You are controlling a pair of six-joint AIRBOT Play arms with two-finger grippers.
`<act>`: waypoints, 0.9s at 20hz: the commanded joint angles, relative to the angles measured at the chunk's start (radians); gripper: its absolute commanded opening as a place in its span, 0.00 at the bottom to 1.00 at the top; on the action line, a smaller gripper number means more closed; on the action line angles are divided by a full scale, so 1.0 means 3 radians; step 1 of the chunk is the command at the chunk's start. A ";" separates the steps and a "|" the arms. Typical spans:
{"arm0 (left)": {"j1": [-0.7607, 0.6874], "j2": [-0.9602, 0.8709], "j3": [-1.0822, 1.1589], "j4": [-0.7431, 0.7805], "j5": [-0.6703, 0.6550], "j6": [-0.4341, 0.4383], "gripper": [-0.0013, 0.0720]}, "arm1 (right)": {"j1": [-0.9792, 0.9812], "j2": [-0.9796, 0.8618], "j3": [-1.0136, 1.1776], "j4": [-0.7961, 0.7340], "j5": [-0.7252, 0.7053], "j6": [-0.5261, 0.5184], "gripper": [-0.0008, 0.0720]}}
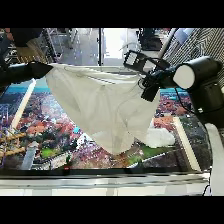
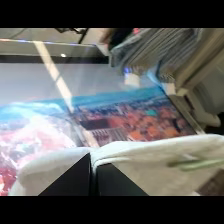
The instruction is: Fold the clothes and pants, and hang the long-sleeved shirts on hangers.
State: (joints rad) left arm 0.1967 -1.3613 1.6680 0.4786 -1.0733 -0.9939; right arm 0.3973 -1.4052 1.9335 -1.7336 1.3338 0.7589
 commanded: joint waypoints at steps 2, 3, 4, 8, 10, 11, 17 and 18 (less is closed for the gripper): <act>0.0112 -0.0024 0.0003 -0.0214 -0.0636 0.0187 0.04 | 0.0001 -0.0099 -0.0154 -0.0364 -0.0492 0.0402 0.05; 0.0123 -0.0043 0.0003 -0.0211 -0.0710 0.0287 0.04 | 0.0001 -0.0098 -0.0165 -0.0375 -0.0614 0.0534 0.05; 0.0134 -0.0074 0.0003 -0.0198 -0.0744 0.0324 0.04 | 0.0001 -0.0094 -0.0165 -0.0364 -0.0702 0.0598 0.05; 0.0116 -0.0333 0.0001 -0.0203 -0.0669 0.0323 0.04 | 0.0001 -0.0023 -0.0156 0.0183 -0.0568 0.0600 0.05; 0.0100 -0.0520 0.0001 -0.0229 -0.0518 0.0324 0.04 | 0.0001 0.0065 -0.0156 0.0613 -0.0312 0.0762 0.05; 0.0092 -0.0612 0.0001 -0.0306 -0.0504 0.0326 0.04 | 0.0001 0.0113 -0.0156 0.0827 -0.0215 0.0861 0.05; -0.0128 -0.1073 0.0001 -0.1361 -0.1200 0.1026 0.04 | 0.0001 0.0286 -0.0150 0.1850 -0.0367 0.1460 0.05; -0.0192 -0.1118 0.0001 -0.1340 -0.1162 0.1034 0.04 | 0.0001 0.0300 -0.0150 0.2026 -0.0401 0.1464 0.05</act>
State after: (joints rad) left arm 0.1791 -1.6451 1.6684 0.1757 -1.3624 -0.7605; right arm 0.3965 -1.3334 1.8874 -1.3151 1.2392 1.1336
